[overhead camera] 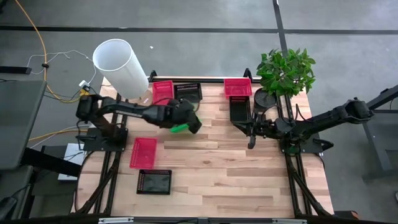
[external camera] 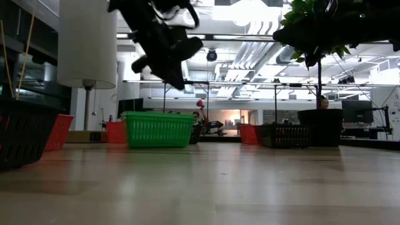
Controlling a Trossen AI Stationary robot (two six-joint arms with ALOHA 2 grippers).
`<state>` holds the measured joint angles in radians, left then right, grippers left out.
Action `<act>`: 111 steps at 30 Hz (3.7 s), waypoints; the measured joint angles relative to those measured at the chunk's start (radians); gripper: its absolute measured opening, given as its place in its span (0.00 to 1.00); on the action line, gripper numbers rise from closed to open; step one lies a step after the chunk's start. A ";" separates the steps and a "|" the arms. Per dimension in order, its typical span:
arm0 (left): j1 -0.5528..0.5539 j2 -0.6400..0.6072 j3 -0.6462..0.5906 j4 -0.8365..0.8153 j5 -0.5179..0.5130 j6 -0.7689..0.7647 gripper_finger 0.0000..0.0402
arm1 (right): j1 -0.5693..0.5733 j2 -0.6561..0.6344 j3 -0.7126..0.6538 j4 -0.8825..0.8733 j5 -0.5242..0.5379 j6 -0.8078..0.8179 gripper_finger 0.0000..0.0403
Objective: Stack baskets by color
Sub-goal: Stack the bottom green basket on top of the top green basket, then stack the right top black basket on top of the left top black basket
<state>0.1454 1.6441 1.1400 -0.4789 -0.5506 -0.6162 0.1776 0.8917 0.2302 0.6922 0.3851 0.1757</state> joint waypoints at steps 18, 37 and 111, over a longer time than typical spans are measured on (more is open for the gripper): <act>0.039 0.208 0.161 -0.204 0.064 0.104 0.00 | 0.000 0.000 0.000 0.002 -0.018 0.003 0.00; 0.042 0.217 0.160 -0.169 0.154 0.172 0.00 | 0.000 0.000 0.000 0.004 -0.018 0.003 0.00; -0.471 -0.711 -0.910 1.215 -0.258 0.471 0.00 | 0.000 0.000 0.000 -0.010 -0.019 -0.026 0.00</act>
<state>-0.3256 0.9329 0.2302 0.7361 -0.8082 -0.1454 0.1775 0.8921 0.2302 0.6822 0.3656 0.1493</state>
